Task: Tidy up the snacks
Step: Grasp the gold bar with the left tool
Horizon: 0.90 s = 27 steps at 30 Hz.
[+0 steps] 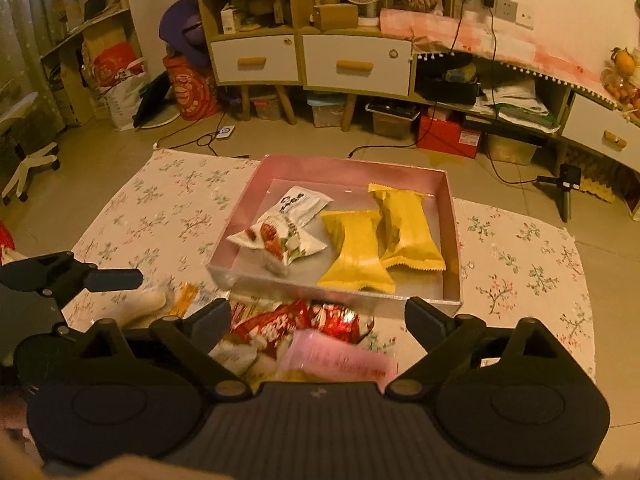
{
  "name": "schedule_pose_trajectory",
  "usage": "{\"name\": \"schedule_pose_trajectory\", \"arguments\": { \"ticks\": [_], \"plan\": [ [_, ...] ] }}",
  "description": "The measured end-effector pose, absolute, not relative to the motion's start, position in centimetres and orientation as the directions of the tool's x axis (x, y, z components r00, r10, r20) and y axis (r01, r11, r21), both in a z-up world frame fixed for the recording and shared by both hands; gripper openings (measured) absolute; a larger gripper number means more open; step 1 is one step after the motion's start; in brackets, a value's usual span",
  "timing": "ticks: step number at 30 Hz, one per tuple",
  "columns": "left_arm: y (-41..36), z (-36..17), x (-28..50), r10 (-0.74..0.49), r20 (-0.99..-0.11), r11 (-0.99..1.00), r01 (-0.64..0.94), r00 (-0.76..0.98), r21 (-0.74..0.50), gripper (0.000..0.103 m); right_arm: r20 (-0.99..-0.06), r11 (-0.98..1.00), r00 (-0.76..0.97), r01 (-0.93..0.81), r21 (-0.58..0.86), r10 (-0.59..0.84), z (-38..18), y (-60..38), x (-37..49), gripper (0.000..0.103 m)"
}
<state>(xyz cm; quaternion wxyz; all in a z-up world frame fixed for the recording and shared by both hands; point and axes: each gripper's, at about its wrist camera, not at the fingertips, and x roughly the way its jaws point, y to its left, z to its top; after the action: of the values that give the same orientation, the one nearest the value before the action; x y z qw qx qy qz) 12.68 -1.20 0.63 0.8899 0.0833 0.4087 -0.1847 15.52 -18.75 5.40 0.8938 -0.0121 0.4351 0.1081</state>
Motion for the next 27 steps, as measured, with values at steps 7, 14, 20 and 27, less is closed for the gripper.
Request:
{"name": "schedule_pose_trajectory", "arguments": {
  "ticks": [7, 14, 20, 27],
  "plan": [
    [0.6, 0.6, 10.4, -0.232, -0.767, 0.921, 0.389, 0.598, 0.025, 0.098, -0.79, 0.981, 0.592, -0.185, 0.056, 0.157, 4.9, -18.2, 13.2, 0.099],
    [2.0, -0.7, 9.1, -0.196, -0.786, 0.927, 0.373, 0.586, 0.047, 0.098, -0.806, 0.988, 0.575, -0.135, 0.076, 0.14, 3.3, -18.0, 11.1, 0.102],
    [2.9, -2.1, 8.6, -0.177, -0.795, 0.926, 0.373, 0.58, 0.066, 0.098, -0.826, 0.995, 0.557, -0.094, 0.043, 0.088, 1.5, -18.2, 10.4, 0.102],
    [3.6, -3.8, 8.9, -0.164, -0.82, 0.904, 0.417, 0.548, 0.098, 0.098, -0.862, 0.999, 0.505, -0.016, 0.046, 0.048, -1.2, -18.9, 10.1, 0.102]
  ]
}}
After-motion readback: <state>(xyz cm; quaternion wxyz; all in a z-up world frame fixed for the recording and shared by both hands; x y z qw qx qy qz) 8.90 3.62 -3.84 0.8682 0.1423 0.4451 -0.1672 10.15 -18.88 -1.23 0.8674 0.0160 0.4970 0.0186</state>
